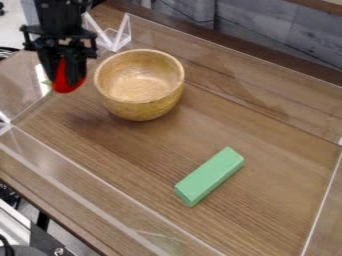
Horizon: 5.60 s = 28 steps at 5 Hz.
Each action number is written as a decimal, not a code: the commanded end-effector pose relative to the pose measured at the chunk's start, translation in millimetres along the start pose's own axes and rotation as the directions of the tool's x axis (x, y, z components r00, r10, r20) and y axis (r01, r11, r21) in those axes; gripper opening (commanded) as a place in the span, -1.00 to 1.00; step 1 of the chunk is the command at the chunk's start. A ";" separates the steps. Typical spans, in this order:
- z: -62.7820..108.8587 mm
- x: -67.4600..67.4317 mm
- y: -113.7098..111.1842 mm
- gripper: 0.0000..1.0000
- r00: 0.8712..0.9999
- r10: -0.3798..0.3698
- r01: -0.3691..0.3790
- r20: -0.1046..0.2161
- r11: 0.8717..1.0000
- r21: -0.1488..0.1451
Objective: Move the red fruit to the left
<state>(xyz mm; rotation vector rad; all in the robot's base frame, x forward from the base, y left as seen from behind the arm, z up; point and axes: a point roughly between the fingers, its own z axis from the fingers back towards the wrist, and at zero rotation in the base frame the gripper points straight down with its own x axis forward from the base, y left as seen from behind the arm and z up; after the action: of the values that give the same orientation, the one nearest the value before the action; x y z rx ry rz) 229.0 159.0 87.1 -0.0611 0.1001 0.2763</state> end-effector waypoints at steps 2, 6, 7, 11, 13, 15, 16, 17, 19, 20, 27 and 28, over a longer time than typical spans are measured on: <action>-13.9 4.7 16.2 -1.00 0.999 0.023 -0.023 0.022 1.000 0.020; -47.3 9.3 27.5 -1.00 0.999 0.050 -0.050 -0.001 0.998 0.025; -53.7 10.4 29.3 -1.00 0.999 0.054 -0.054 -0.008 0.998 0.025; 3.7 6.8 16.1 1.00 0.995 0.092 -0.088 0.049 0.993 -0.075; 42.2 8.1 -4.2 1.00 0.991 0.096 -0.084 0.088 0.988 -0.131; 52.9 7.6 -29.4 1.00 0.992 0.072 -0.055 0.102 0.986 -0.155; 52.6 9.1 -42.1 1.00 0.993 0.053 -0.036 0.104 0.987 -0.158; 51.8 8.3 -58.7 1.00 0.995 0.022 -0.006 0.098 0.986 -0.164; 45.1 7.1 -79.6 1.00 0.993 -0.032 0.050 0.110 0.985 -0.166; 44.2 7.2 -83.2 1.00 0.990 -0.041 0.064 0.134 0.984 -0.169; 46.3 7.1 -85.4 1.00 0.965 -0.019 0.052 0.262 0.991 -0.122; 43.3 3.0 -106.9 1.00 0.965 -0.076 0.104 0.252 0.989 -0.102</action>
<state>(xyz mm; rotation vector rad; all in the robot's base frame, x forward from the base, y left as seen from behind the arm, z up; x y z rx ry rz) 264.3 57.2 118.0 -0.1621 -0.1053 0.1910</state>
